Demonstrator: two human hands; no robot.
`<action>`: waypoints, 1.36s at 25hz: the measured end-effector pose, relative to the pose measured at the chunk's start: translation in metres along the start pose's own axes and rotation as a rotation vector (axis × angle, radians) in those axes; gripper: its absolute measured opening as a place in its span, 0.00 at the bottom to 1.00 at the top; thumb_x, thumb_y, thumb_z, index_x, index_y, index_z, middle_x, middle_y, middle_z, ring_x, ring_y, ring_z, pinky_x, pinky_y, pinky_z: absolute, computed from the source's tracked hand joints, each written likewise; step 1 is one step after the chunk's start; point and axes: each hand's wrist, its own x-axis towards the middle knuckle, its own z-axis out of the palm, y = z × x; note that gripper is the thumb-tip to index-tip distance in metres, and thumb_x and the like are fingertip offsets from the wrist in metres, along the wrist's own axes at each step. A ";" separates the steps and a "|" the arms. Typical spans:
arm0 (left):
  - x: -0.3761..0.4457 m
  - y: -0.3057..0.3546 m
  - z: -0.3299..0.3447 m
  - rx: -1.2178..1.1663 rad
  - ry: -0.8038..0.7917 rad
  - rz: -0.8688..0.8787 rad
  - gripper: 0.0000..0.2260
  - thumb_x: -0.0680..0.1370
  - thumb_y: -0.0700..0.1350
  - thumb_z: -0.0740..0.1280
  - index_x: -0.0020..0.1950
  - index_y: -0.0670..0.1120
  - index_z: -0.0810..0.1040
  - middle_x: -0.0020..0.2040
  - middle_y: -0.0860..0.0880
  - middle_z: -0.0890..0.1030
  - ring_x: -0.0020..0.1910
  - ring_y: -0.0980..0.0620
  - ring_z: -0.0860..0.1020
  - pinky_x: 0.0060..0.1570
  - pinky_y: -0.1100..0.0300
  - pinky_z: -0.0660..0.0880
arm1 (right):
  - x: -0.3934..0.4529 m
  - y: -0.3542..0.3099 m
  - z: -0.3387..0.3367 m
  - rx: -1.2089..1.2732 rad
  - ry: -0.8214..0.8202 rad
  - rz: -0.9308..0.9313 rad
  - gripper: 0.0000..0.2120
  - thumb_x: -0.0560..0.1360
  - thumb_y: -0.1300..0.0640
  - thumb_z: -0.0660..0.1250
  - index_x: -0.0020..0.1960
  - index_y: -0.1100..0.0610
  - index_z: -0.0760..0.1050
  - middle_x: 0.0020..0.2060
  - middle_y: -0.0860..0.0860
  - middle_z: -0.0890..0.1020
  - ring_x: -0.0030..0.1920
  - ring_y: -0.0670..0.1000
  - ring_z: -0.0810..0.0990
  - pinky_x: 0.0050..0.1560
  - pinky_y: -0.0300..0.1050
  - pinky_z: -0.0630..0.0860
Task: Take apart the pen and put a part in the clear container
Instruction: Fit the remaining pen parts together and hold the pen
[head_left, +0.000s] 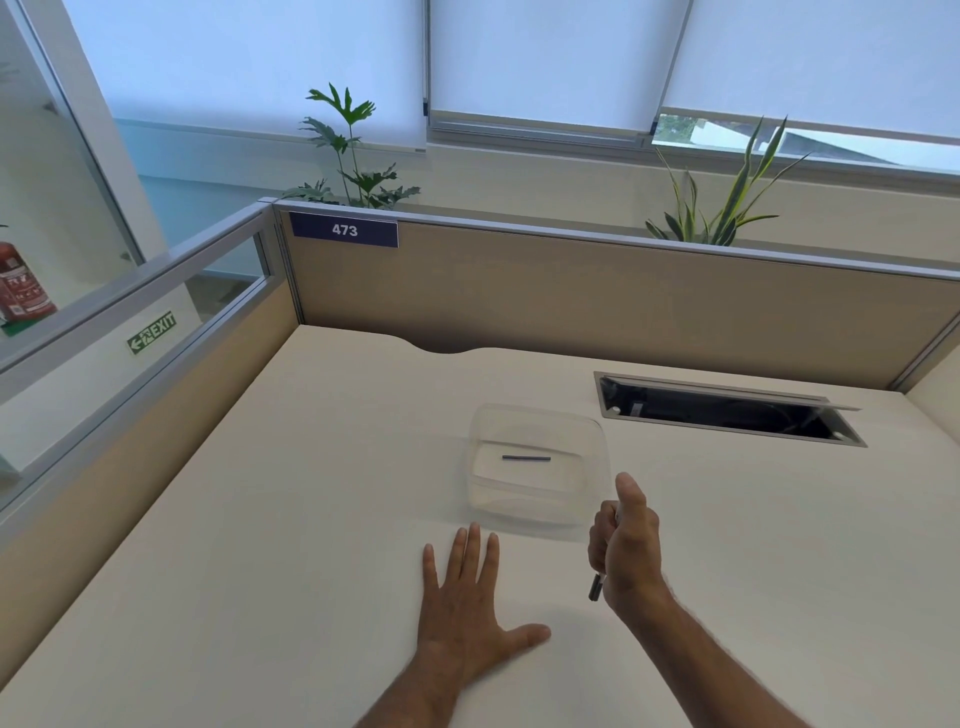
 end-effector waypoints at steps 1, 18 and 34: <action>0.000 0.000 0.000 0.004 -0.002 0.001 0.58 0.59 0.85 0.40 0.79 0.49 0.39 0.79 0.47 0.35 0.77 0.47 0.31 0.70 0.34 0.28 | 0.000 0.000 -0.001 0.012 -0.004 0.003 0.31 0.76 0.38 0.53 0.18 0.51 0.57 0.15 0.46 0.59 0.18 0.47 0.54 0.27 0.42 0.53; 0.001 -0.001 0.001 -0.006 -0.003 0.011 0.58 0.59 0.85 0.41 0.79 0.50 0.39 0.80 0.47 0.36 0.76 0.48 0.30 0.69 0.34 0.27 | 0.004 0.021 -0.054 -0.225 -0.115 0.112 0.09 0.62 0.60 0.82 0.41 0.60 0.87 0.30 0.56 0.86 0.30 0.53 0.82 0.34 0.46 0.74; 0.001 0.000 -0.001 0.016 -0.024 0.000 0.58 0.58 0.85 0.40 0.79 0.50 0.39 0.80 0.47 0.36 0.77 0.48 0.32 0.69 0.32 0.29 | -0.039 0.074 -0.041 -0.958 0.119 0.095 0.03 0.64 0.54 0.72 0.37 0.47 0.81 0.31 0.43 0.82 0.37 0.51 0.82 0.38 0.43 0.76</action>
